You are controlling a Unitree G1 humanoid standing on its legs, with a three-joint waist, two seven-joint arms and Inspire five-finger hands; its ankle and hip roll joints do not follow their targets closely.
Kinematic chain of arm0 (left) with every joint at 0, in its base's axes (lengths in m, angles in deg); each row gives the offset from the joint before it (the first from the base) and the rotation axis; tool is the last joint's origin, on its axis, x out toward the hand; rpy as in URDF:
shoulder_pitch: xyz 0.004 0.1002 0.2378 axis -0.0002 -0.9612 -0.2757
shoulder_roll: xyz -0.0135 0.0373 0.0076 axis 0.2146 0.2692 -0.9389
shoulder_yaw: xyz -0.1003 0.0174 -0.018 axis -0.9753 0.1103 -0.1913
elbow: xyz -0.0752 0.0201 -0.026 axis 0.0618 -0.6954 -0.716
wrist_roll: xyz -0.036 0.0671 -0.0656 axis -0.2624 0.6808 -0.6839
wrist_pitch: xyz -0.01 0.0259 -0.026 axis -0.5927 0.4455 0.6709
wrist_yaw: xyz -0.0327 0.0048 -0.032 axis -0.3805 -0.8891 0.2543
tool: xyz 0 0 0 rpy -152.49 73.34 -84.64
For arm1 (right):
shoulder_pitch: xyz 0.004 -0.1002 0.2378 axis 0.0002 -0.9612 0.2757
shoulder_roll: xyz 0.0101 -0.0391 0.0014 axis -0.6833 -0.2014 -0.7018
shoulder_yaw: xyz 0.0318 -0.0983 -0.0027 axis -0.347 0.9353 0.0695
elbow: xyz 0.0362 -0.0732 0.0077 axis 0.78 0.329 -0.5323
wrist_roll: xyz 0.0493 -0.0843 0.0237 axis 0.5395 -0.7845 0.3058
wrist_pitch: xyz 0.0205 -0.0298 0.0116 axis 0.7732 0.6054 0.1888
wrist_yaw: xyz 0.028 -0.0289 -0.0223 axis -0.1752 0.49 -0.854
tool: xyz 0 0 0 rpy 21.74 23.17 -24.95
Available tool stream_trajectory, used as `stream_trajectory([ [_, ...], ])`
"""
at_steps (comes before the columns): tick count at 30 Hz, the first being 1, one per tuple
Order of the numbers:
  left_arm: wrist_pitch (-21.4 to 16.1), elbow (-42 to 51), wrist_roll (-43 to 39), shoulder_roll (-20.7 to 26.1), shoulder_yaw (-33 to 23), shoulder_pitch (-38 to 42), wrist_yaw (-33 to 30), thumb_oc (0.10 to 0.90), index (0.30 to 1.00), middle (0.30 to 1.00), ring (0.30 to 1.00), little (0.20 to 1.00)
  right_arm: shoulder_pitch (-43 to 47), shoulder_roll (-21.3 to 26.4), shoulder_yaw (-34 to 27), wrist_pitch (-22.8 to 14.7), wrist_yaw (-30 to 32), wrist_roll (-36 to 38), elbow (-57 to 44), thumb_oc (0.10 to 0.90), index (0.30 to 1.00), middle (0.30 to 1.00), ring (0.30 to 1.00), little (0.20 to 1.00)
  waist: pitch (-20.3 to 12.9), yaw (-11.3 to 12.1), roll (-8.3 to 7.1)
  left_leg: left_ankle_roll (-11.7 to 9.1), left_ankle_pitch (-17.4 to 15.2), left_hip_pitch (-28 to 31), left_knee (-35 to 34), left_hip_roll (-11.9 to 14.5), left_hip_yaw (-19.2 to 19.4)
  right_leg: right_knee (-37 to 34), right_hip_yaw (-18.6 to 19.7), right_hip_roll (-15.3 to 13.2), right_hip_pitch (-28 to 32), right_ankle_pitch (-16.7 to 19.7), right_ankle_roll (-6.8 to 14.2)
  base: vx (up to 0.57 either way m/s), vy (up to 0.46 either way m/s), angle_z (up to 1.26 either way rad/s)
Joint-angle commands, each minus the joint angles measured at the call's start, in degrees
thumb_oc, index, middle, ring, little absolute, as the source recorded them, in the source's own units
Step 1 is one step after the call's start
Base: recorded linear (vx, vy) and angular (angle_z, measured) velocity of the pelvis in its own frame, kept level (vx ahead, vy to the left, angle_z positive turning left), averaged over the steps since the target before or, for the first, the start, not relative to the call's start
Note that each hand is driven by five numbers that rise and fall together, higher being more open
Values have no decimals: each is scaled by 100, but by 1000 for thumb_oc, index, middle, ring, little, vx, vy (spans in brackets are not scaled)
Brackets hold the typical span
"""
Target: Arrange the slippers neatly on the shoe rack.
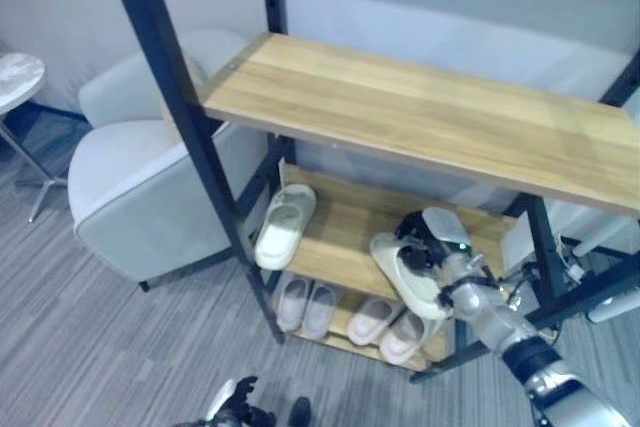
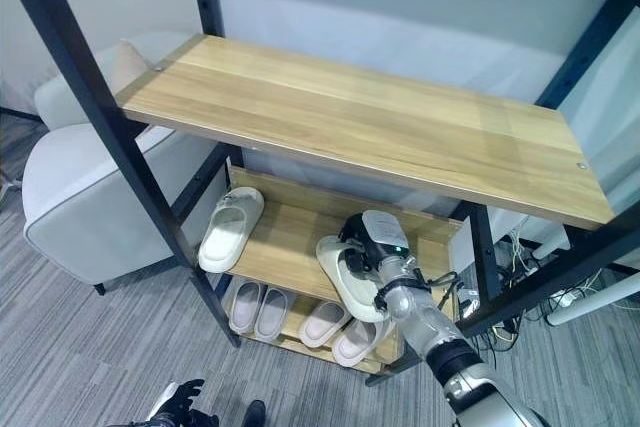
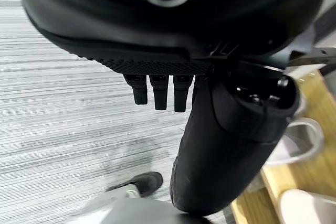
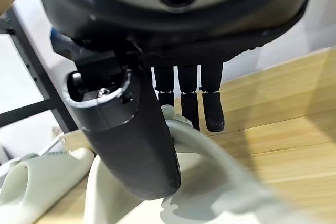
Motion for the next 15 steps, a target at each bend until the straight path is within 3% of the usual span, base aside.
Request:
stream_trajectory([
  [1,-29,-383,-145,-232,318,-51,-113,800,900,900,900,900,909,-59,-189,-42,570,440,162,400,300,300,300,300,-25,277,3,-273,-501,367,-16,122,260,-1,290,-199,-44,-176,378,-24,30,4],
  [15,-27,-472,-478,-145,327,-81,-317,800,900,900,900,900,1853,-303,-277,-61,753,1555,1483,400,300,300,300,300,146,629,-179,-267,-405,118,-16,70,40,11,70,-231,-173,-141,382,-12,22,12],
])
